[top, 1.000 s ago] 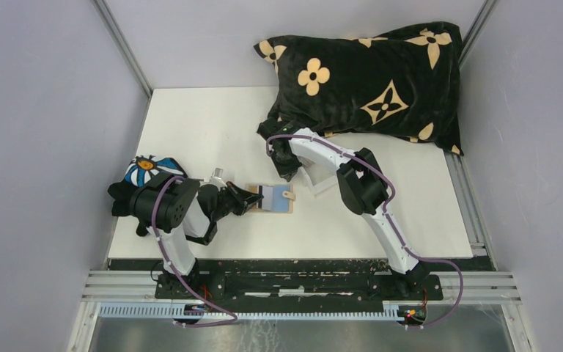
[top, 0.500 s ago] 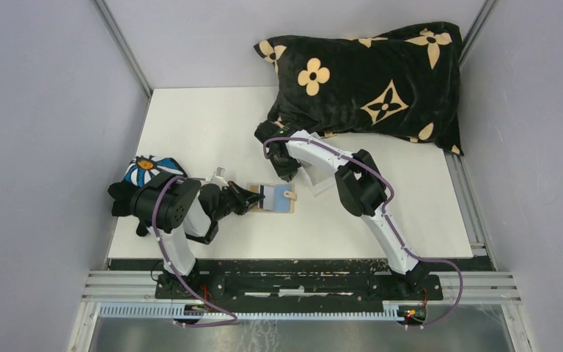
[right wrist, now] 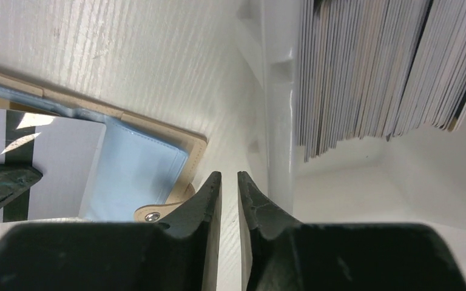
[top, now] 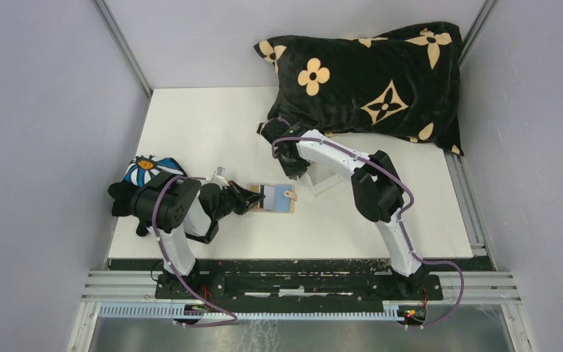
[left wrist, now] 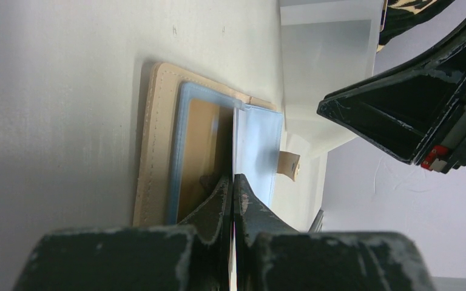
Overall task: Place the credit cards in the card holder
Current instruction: Insert the credit card into the card holder.
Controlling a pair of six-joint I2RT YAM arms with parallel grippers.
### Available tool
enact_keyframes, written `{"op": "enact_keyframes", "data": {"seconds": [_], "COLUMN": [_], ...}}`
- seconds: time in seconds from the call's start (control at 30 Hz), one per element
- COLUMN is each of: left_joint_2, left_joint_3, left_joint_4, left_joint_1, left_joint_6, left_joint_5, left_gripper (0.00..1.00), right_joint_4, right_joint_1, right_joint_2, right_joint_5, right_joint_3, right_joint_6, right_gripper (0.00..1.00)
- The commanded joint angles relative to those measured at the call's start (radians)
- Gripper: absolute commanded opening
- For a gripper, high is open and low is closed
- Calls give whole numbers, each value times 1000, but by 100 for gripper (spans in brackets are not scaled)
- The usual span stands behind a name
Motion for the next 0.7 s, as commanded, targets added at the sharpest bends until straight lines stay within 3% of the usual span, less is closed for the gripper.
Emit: {"op": "enact_keyframes", "data": {"seconds": [0.0, 0.23, 0.67], "left_joint_2": [14, 14, 35], "left_joint_3": [9, 11, 10], "left_joint_4": [-31, -35, 13], "left_joint_1": [-3, -2, -4], "left_joint_6": [68, 72, 62], "left_joint_5": [-3, 4, 37], "left_gripper": [3, 3, 3], "right_joint_4": [25, 64, 94], "right_joint_1": [16, 32, 36], "right_joint_2": [-62, -84, -40], "right_joint_5": [0, -29, -99], "right_joint_3": [-65, -169, -179], "right_joint_6": [38, 69, 103], "right_gripper": [18, 13, 11]}}
